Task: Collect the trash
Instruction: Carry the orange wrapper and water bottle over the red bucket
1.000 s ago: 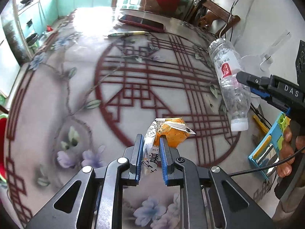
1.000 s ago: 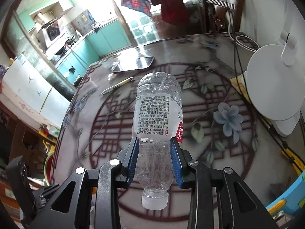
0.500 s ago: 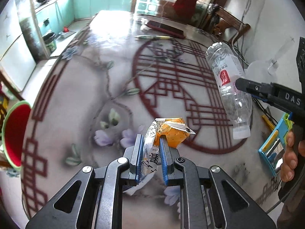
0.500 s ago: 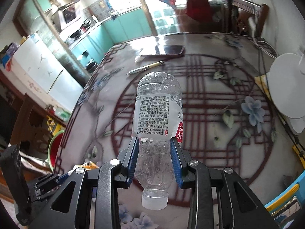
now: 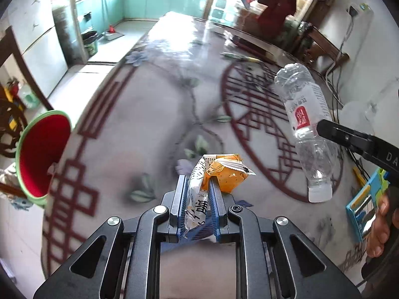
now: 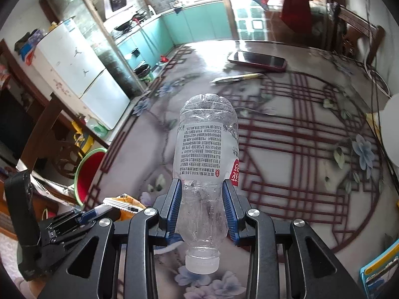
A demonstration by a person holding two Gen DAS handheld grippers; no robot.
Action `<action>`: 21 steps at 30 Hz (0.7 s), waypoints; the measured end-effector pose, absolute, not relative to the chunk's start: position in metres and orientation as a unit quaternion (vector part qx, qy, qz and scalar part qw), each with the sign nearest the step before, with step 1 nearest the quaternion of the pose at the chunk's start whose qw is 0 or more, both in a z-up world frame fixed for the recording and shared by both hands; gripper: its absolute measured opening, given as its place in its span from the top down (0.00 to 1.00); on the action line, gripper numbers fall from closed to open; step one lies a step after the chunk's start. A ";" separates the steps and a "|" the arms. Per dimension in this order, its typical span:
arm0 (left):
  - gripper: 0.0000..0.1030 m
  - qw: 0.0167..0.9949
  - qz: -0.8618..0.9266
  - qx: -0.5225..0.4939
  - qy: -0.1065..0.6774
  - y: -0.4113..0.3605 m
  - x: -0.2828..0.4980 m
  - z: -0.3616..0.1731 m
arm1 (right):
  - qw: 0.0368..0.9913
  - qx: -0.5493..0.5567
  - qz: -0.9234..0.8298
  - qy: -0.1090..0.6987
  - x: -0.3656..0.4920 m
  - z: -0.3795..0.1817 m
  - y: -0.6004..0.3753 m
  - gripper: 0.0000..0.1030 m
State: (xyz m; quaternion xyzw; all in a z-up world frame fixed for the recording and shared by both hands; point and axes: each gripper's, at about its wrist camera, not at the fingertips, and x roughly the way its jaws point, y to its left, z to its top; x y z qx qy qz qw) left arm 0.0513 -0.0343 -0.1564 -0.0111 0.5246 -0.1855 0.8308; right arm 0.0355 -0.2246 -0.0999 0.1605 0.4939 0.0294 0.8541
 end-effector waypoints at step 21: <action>0.84 0.846 -0.123 -0.055 0.516 0.091 0.078 -0.158 | 0.855 0.110 0.083 0.501 0.071 -0.088 -0.098 0.70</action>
